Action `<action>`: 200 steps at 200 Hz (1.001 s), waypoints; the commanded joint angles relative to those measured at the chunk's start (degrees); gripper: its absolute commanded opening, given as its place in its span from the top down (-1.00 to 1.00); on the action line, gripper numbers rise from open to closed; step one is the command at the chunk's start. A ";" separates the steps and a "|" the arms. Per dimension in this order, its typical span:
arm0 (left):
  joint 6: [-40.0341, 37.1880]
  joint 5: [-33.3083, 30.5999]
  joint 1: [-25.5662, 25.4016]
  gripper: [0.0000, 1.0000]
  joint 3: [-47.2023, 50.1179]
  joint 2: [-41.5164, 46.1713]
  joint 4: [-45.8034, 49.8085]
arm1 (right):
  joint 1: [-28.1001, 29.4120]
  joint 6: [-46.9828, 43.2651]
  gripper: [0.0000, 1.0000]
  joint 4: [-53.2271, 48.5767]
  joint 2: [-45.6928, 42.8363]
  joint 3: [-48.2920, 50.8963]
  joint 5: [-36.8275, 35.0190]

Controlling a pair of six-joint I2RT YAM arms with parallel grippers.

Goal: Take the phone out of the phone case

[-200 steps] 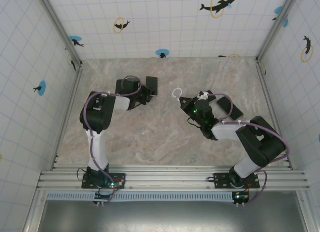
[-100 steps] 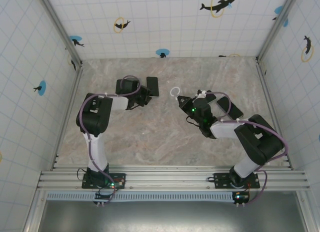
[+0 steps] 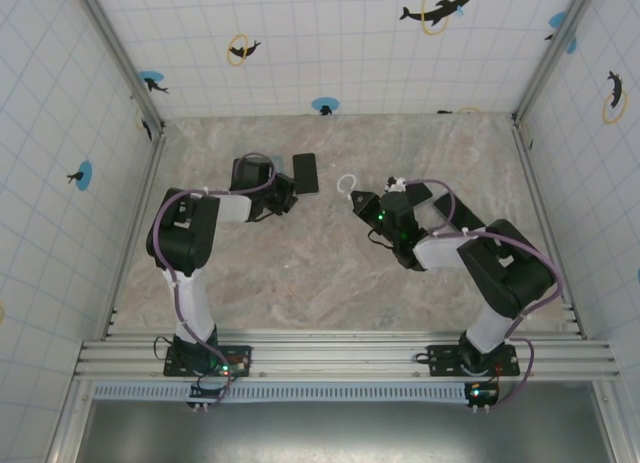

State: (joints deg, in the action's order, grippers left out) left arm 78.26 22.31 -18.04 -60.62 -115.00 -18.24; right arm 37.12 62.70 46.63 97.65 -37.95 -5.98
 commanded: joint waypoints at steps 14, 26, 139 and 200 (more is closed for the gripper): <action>-2.90 0.34 0.26 -0.06 -1.69 4.66 3.22 | -0.30 -2.17 1.00 1.66 4.72 -4.68 -1.93; -3.59 -0.02 0.20 -0.07 -1.74 6.17 4.25 | -0.39 -2.15 1.00 0.96 6.68 -6.35 -2.66; -11.79 -0.60 1.48 -0.18 -0.21 20.89 12.59 | -1.97 1.25 1.00 0.49 23.95 -20.71 -2.37; -12.55 -0.73 2.73 -0.19 3.49 25.51 13.57 | -2.65 1.60 0.96 -1.82 28.57 -26.34 0.32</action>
State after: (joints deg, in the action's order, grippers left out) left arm 67.40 21.85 -15.68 -58.24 -91.31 -6.66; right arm 34.79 63.81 46.39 123.96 -60.88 -6.87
